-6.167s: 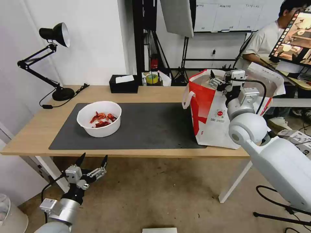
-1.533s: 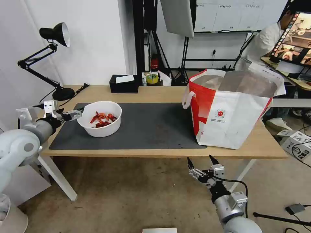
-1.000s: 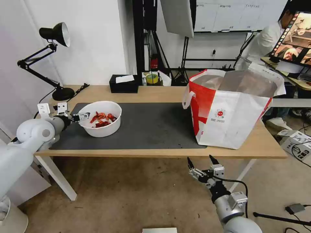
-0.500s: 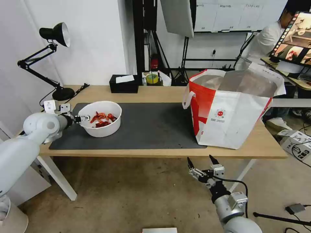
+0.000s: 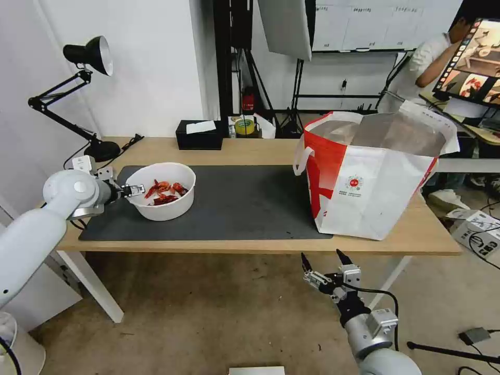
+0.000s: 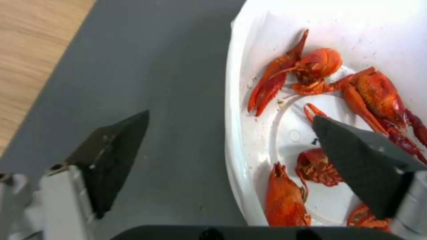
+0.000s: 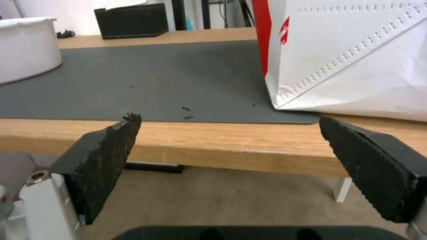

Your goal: Pick up the trash from the table and place it into the takeout bag.

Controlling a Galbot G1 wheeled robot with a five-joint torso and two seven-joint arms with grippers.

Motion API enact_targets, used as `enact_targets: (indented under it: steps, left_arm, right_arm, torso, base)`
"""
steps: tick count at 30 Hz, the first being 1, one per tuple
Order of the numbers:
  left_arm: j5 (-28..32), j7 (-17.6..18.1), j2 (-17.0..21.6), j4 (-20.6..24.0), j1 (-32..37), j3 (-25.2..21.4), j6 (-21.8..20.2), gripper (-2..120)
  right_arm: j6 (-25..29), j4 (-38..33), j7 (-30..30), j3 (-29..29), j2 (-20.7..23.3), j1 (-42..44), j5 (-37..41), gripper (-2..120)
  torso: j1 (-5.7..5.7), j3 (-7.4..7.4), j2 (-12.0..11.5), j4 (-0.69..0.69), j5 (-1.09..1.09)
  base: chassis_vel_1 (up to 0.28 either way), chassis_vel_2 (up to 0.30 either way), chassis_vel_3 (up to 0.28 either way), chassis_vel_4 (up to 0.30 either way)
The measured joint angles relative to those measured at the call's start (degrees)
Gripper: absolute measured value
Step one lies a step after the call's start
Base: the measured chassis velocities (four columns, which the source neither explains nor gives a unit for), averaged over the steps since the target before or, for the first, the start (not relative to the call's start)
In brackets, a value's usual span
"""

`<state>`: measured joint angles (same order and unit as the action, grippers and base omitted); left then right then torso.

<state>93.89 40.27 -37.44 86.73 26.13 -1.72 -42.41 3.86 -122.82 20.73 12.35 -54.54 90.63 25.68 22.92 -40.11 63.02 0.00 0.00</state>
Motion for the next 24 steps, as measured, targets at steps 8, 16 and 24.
enact_targets:
  steps: [8,16,24]
  left_arm:
    - [1.09,0.63,0.11,0.22,0.08,0.53,0.12,67]
    - [1.47,0.70,0.38,0.31,0.07,1.15,0.18,37]
    - [1.63,0.95,0.42,1.01,0.11,1.49,0.30,7]
  right_arm:
    - [0.00,0.00,0.00,0.00,0.00,0.00,0.00,100]
    - [0.00,0.00,0.00,0.00,0.00,0.00,0.00,100]
    - [0.00,0.00,0.00,0.00,0.00,0.00,0.00,100]
  torso:
    - [0.00,0.00,0.00,0.00,0.00]
    - [0.00,0.00,0.00,0.00,0.00]
    - [0.00,0.00,0.00,0.00,0.01]
  base:
    - [0.000,0.000,0.000,0.000]
    - [0.000,0.000,0.000,0.000]
    - [0.000,0.000,0.000,0.000]
